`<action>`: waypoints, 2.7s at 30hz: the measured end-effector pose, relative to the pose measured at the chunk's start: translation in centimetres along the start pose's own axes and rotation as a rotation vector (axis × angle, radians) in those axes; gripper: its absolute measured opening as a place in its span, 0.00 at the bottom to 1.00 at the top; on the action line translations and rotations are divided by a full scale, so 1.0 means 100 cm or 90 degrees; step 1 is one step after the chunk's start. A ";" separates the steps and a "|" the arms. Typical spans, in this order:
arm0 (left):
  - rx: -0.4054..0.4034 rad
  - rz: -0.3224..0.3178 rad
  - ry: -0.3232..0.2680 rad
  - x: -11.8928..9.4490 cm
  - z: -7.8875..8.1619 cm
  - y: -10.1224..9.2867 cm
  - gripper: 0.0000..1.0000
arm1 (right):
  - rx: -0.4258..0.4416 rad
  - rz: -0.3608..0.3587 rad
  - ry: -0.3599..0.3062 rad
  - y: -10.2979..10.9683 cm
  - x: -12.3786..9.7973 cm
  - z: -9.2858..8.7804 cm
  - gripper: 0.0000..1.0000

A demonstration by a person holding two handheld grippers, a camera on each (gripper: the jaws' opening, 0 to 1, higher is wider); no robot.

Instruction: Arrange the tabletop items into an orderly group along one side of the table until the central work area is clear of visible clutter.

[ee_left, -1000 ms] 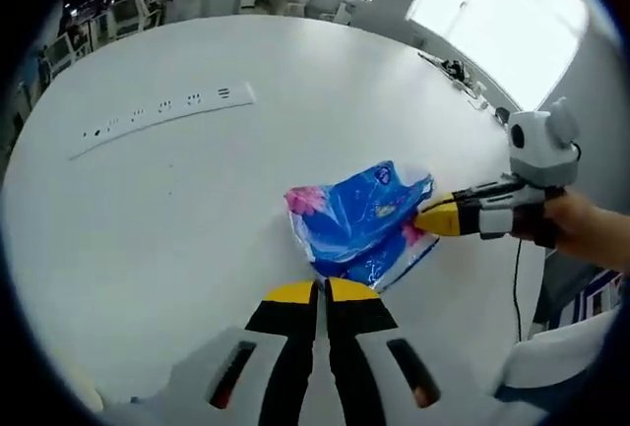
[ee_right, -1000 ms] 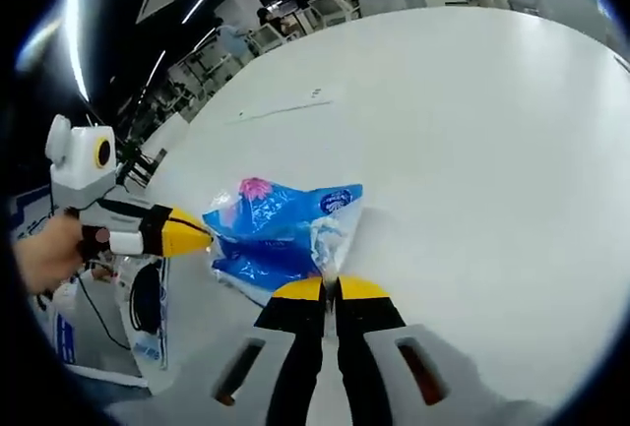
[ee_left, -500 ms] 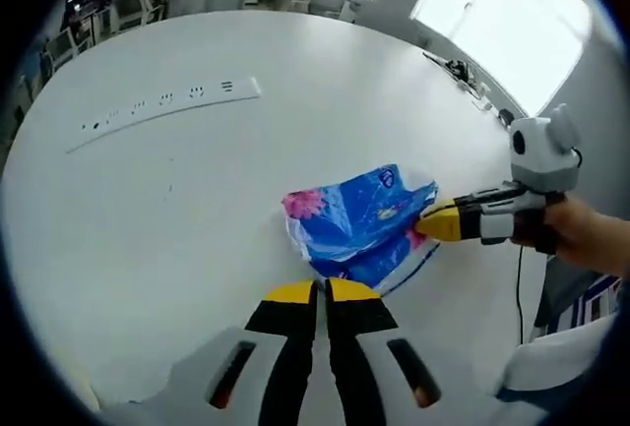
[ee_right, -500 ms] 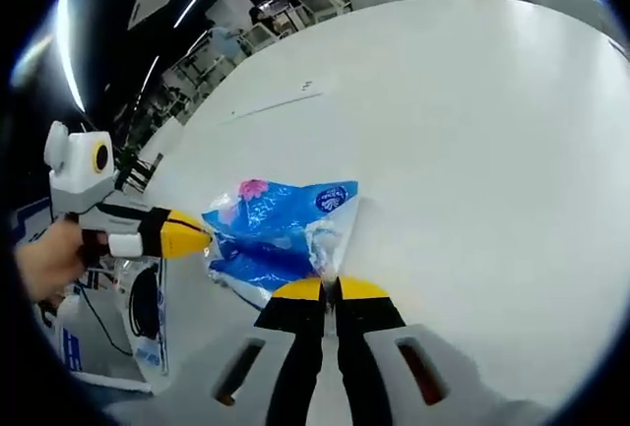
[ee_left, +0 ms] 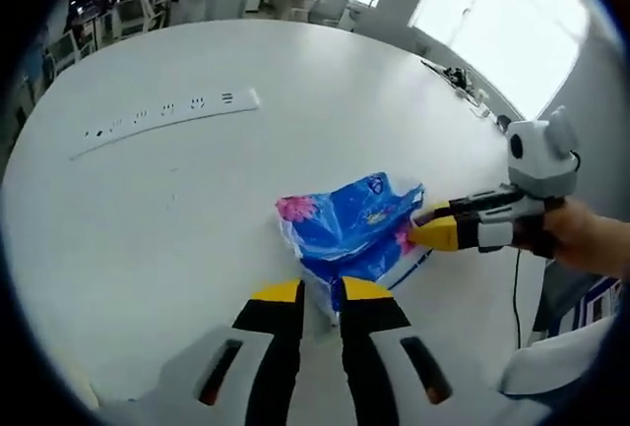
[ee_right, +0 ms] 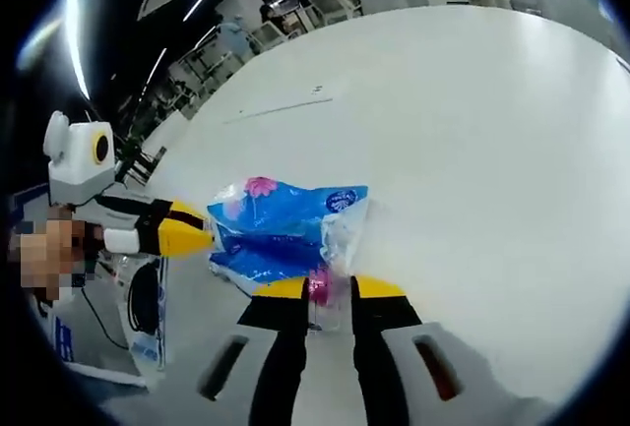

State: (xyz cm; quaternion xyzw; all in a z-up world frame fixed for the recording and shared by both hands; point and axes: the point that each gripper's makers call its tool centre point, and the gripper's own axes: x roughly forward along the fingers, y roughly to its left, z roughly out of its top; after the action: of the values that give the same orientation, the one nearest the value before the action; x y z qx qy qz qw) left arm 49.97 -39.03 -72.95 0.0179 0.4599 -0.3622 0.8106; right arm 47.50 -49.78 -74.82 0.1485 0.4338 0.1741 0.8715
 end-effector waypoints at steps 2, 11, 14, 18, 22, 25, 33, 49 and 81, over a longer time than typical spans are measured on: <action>0.003 0.000 -0.010 -0.004 0.003 -0.002 0.16 | -0.013 0.002 -0.015 0.002 -0.004 0.002 0.20; 0.000 0.011 -0.084 -0.021 0.014 -0.009 0.59 | -0.010 0.004 -0.057 0.009 -0.021 -0.003 0.49; -0.008 0.010 -0.100 -0.028 0.015 -0.011 0.70 | 0.002 0.008 -0.068 0.012 -0.029 -0.003 0.58; -0.013 0.005 -0.122 -0.037 0.014 -0.014 0.83 | 0.007 0.005 -0.069 0.015 -0.038 -0.005 0.66; -0.032 -0.008 -0.129 -0.044 0.011 -0.019 0.86 | 0.004 0.017 -0.062 0.021 -0.043 -0.008 0.70; -0.036 -0.008 -0.134 -0.050 0.009 -0.021 0.87 | -0.004 0.021 -0.063 0.025 -0.047 -0.008 0.70; -0.020 0.002 -0.146 -0.068 0.001 -0.019 0.83 | -0.001 0.042 -0.052 0.038 -0.052 -0.014 0.71; -0.032 0.015 -0.155 -0.096 -0.018 -0.010 0.82 | 0.000 0.055 -0.059 0.048 -0.071 -0.016 0.70; -0.117 0.070 -0.199 -0.139 -0.063 0.017 0.78 | 0.017 0.086 -0.010 0.066 -0.066 -0.053 0.66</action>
State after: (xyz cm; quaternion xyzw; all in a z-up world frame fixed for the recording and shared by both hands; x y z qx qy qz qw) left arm 42.06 -27.56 -66.54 -0.0876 0.3581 -0.2724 0.8888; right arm 38.33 -46.13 -70.48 0.1900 0.4183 0.2256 0.8591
